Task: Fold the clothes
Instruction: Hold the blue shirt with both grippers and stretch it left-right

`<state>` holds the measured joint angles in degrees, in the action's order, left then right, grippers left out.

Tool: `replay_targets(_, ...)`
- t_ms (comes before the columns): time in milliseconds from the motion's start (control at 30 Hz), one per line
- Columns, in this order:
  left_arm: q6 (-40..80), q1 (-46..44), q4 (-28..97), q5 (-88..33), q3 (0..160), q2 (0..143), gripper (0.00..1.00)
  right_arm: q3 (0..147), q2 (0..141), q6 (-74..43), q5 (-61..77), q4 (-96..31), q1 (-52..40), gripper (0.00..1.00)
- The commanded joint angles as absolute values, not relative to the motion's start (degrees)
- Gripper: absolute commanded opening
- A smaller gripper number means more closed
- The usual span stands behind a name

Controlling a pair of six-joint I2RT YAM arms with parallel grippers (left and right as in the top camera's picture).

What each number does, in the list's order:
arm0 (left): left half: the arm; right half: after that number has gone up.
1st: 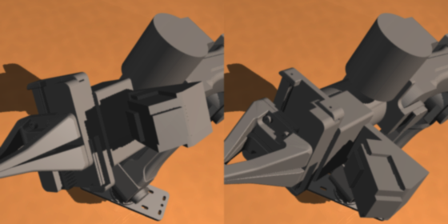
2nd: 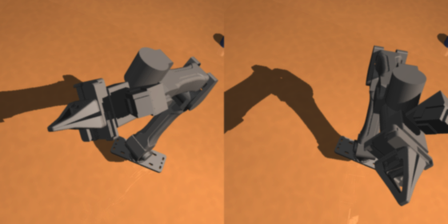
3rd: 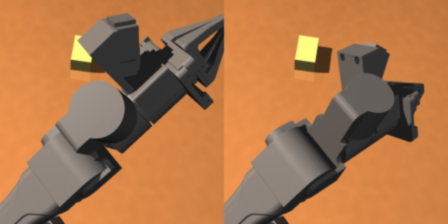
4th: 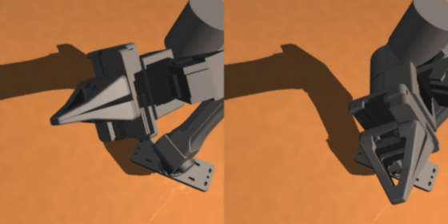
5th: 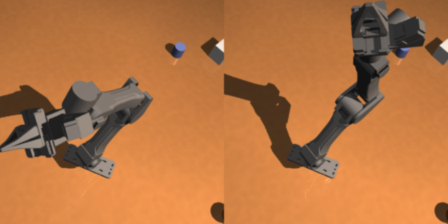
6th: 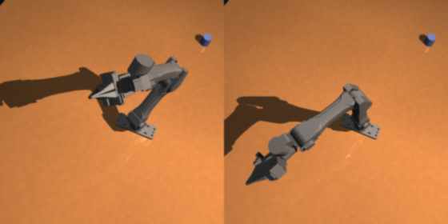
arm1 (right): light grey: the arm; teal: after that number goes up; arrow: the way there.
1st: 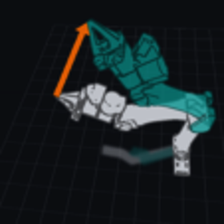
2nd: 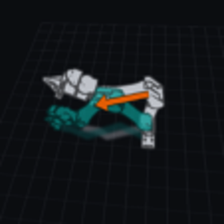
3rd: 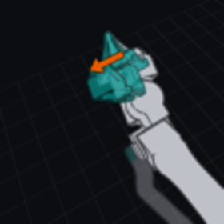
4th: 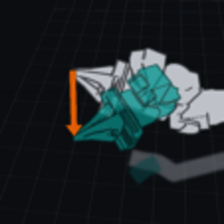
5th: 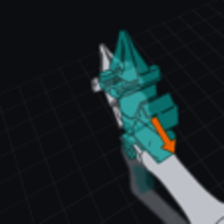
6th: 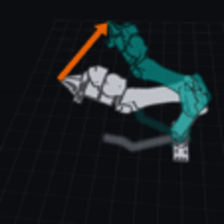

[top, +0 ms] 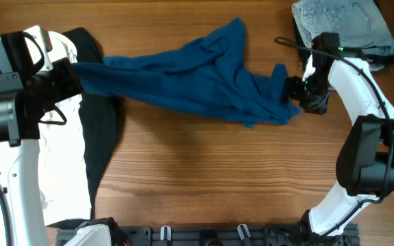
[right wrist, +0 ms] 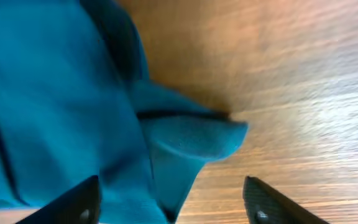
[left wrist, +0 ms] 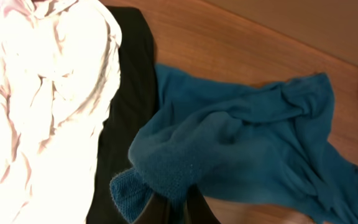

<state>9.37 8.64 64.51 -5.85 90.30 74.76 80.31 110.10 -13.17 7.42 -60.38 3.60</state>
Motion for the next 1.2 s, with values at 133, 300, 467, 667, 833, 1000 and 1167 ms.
replay_targets(133, 9.91, 9.17, 65.65, -5.04, 91.20, 76.64, 0.04, 79.24, 110.80, -7.66, 13.39, -58.63, 2.04, 0.47)
replay_targets(300, 9.89, 9.17, 65.67, -5.04, 91.20, 76.73, 0.04, 74.41, 110.80, -7.97, 13.39, -54.15, 1.30, 0.34)
replay_targets(467, 9.91, 9.17, 65.67, -5.06, 91.20, 76.73, 0.04, 76.64, 109.36, -11.05, 13.87, -51.94, 1.28, 0.04)
replay_targets(667, 9.91, 9.17, 66.11, -5.06, 91.20, 76.73, 0.04, 88.86, 98.91, -12.64, 9.89, -53.43, 1.02, 0.04)
replay_targets(833, 9.91, 9.17, 66.94, -5.06, 91.18, 76.73, 0.04, 89.06, 92.23, -13.47, 5.52, -54.17, 1.04, 0.04)
replay_targets(1000, 9.91, 9.17, 67.18, -5.06, 91.18, 76.73, 0.04, 89.03, 92.25, -12.08, 5.56, -60.82, 1.04, 0.07)
replay_targets(1167, 9.91, 9.17, 67.18, -5.06, 91.18, 76.73, 0.04, 88.51, 92.25, -11.07, 5.19, -70.00, 1.04, 0.59)
